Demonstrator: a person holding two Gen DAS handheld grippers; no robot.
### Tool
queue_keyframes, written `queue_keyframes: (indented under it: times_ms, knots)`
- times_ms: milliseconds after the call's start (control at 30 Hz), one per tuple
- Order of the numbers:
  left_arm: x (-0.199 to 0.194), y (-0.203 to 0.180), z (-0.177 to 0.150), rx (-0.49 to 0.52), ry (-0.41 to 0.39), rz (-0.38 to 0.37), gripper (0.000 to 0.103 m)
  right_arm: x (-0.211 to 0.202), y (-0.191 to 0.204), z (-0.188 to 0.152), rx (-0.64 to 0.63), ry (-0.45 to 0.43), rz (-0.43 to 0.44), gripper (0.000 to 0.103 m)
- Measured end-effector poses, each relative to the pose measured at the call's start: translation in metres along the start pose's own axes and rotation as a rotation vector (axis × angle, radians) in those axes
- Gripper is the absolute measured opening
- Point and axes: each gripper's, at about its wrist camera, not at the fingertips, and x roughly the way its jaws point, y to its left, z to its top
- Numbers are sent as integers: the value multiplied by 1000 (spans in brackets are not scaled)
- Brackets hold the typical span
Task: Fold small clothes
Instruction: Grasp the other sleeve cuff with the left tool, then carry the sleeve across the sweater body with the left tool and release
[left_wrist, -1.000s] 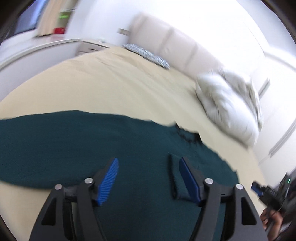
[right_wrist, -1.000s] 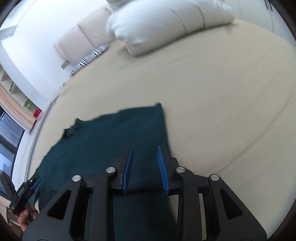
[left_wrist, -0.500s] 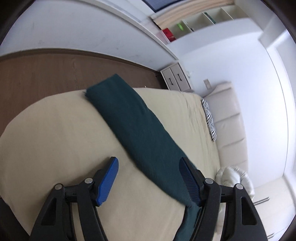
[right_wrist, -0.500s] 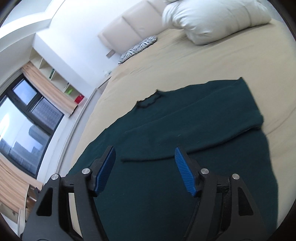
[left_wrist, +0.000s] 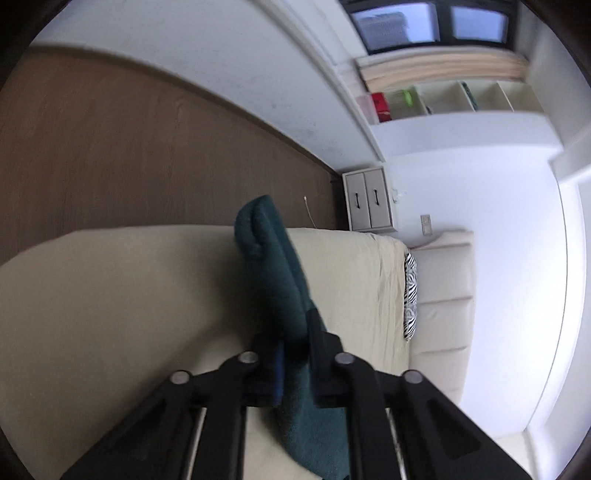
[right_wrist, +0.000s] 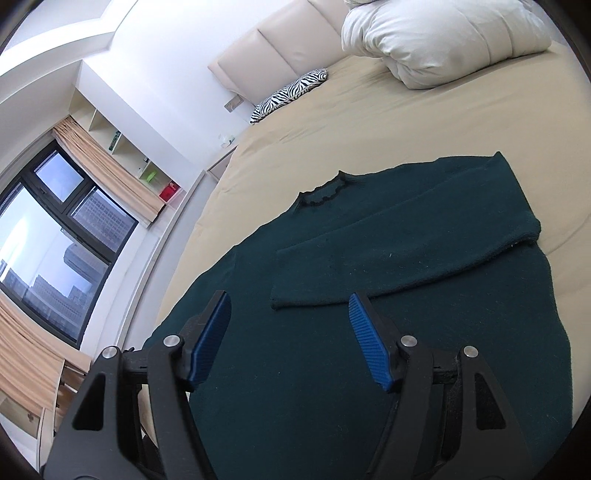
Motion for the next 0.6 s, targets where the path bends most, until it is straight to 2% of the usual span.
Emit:
queue_keyframes:
  times_ms: [67,167,233,267,333,467,533,600]
  knots:
    - [-9,-31,-14,150,-5,3,8,-2,-4,0,-1,-4,-3,65]
    - [-5,-86,-54,387,33,-8,8,-3,-13,-1,13,-11,-6,65]
    - [1,-133,-109,617,85,-24,8,-5,-21,-2,28,-13,-12,65]
    - [3,-145,-127,686,101,-30,8,-5,-26,-3,37,-13,-16,65]
    - [10,-178,-202,936,156,-42,8,-8,-35,-5,54,-20,-22,65]
    - [23,-193,-337,1288,250,-62,8,-17,-56,-7,93,-37,-30,65]
    - [34,-183,-389,1417,299,-51,8,-22,-68,-8,116,-45,-39,65]
    - [43,-168,-427,1497,340,-18,9,-25,-82,-10,145,-44,-44,65]
